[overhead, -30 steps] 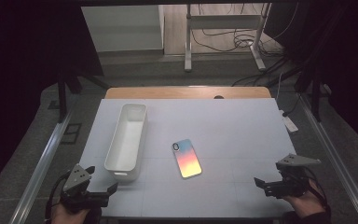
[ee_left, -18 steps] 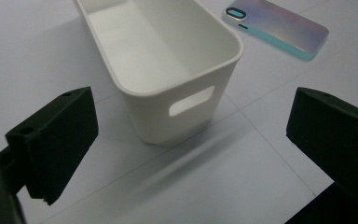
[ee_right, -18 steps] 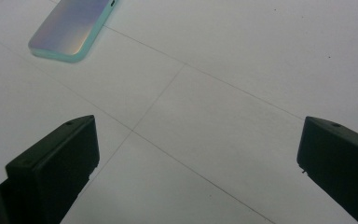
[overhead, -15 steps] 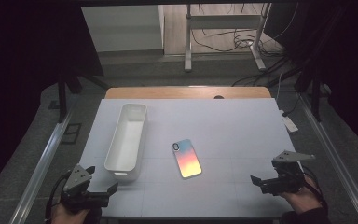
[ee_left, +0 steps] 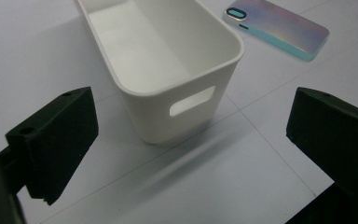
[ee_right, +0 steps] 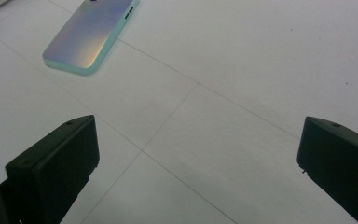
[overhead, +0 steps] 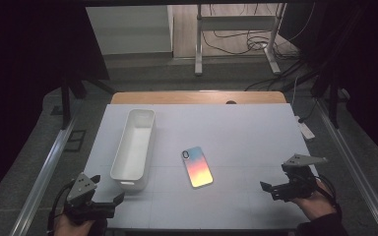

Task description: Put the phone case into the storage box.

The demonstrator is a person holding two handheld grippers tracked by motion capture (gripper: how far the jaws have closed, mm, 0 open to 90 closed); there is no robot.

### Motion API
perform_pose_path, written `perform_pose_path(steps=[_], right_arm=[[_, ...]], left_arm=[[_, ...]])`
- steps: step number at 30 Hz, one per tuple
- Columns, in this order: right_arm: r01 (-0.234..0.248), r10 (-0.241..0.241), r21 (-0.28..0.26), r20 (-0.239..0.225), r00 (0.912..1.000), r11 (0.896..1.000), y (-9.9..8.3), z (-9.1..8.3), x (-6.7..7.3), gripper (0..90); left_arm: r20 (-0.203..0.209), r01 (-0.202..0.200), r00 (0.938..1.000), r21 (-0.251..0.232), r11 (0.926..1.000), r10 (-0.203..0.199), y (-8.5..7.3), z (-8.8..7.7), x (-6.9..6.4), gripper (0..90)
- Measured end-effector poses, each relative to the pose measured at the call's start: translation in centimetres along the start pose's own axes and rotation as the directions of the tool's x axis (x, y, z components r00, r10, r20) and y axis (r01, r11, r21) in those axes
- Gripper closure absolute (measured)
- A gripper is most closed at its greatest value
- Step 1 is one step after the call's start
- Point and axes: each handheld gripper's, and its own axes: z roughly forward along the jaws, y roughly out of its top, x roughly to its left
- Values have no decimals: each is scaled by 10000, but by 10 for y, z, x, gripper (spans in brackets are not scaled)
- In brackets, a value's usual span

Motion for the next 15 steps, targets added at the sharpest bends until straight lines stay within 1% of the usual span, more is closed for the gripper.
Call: perform_pose_path(steps=[6,15], right_arm=[[174,-171,142,-211,9996,9997,6,6,1,0],[223,-214,197,-424,9989,9996,12,14,4,0]], left_arm=[[5,1,10000,-11,10000,-1,0,0,0,29],[8,11,10000,-13,10000,-11,0,0,0,30]])
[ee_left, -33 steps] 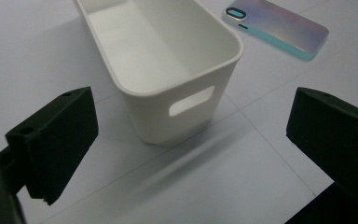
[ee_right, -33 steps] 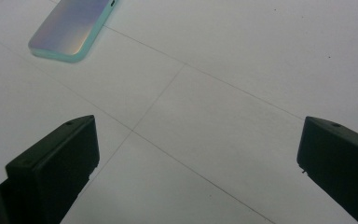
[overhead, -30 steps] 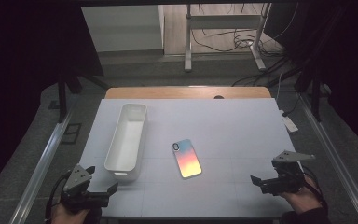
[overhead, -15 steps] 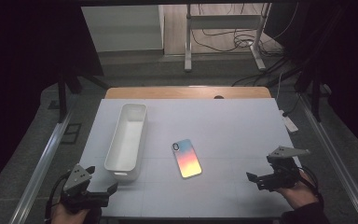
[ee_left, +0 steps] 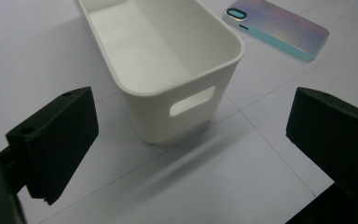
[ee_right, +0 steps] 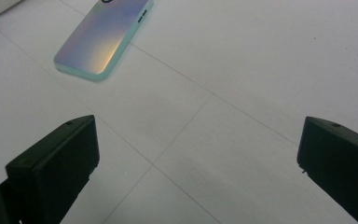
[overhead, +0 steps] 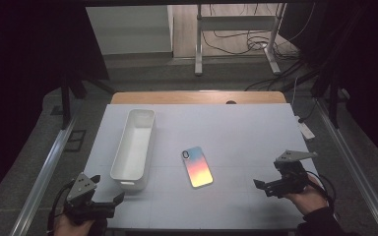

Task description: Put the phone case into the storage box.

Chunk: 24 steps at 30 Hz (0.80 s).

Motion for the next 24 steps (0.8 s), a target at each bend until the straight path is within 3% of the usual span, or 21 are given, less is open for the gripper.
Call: perform_pose_path(steps=[7,12,24], right_arm=[[26,-26,2,-21,10000,10000,5,6,3,0],[-74,79,159,-304,9995,9998,10,13,6,0],[264,-241,421,-547,9982,9988,18,23,12,0]], left_arm=[[27,37,10000,-26,10000,-37,0,0,0,29],[36,69,10000,-46,10000,-69,0,0,1,29],[68,85,9999,-36,10000,-85,0,0,1,29]])
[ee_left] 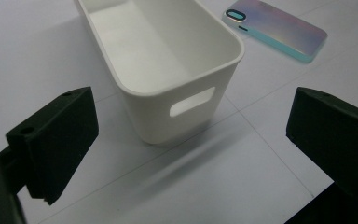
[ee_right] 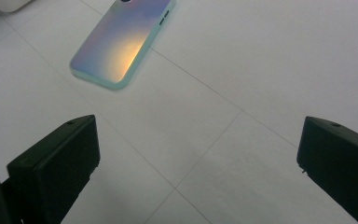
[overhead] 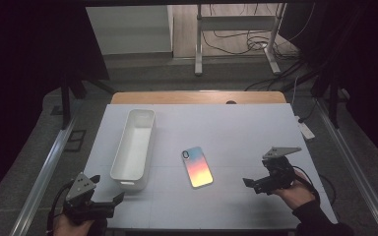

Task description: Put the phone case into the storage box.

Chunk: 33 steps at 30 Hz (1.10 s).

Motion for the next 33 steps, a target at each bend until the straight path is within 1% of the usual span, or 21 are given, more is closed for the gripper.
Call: perform_pose_path(steps=[8,13,16,17,22,27,33], right_arm=[[318,-317,23,-48,9995,9995,8,7,5,0],[468,-466,117,-199,9987,9988,14,14,8,0],[452,-448,164,-239,9987,9988,15,16,10,0],[526,-521,164,-280,9982,9985,16,18,10,0],[607,-600,190,-353,9976,9980,21,22,12,0],[551,-543,166,-454,9975,9983,24,25,13,0],[594,-583,178,-563,9967,9981,28,30,16,0]], left_arm=[[4,27,10000,1,10000,-27,0,0,0,30],[19,38,10000,-1,10000,-38,0,0,0,30],[24,42,10000,3,10000,-42,0,0,1,30],[27,42,10000,3,10000,-42,0,0,1,30],[23,37,10000,7,10000,-37,0,0,1,30],[22,32,10000,15,10000,-32,0,0,1,30],[21,40,10000,12,10000,-40,0,0,1,30]])
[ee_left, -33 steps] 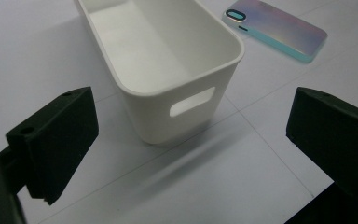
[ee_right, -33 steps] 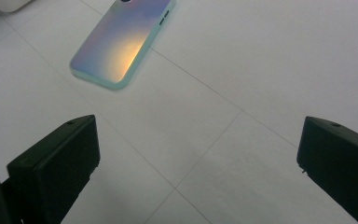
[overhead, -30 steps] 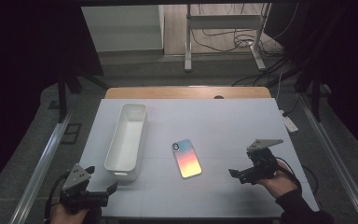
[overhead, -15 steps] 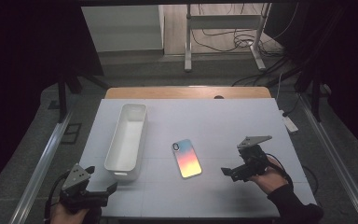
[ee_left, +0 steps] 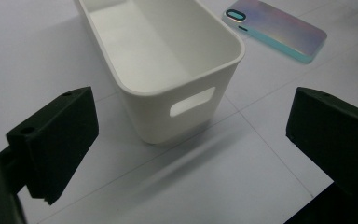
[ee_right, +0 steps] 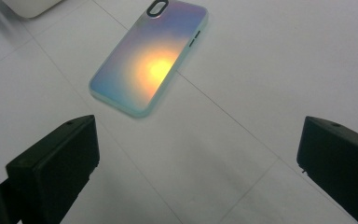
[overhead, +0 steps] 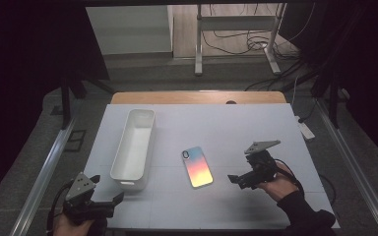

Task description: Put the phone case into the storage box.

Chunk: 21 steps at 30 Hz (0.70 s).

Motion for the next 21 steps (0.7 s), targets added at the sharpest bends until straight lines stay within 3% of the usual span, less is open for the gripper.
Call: perform_pose_path(steps=[21], right_arm=[[202,-197,150,-331,9993,9997,16,16,8,0]], left_arm=[[15,8,10000,4,10000,-8,0,0,0,31]])
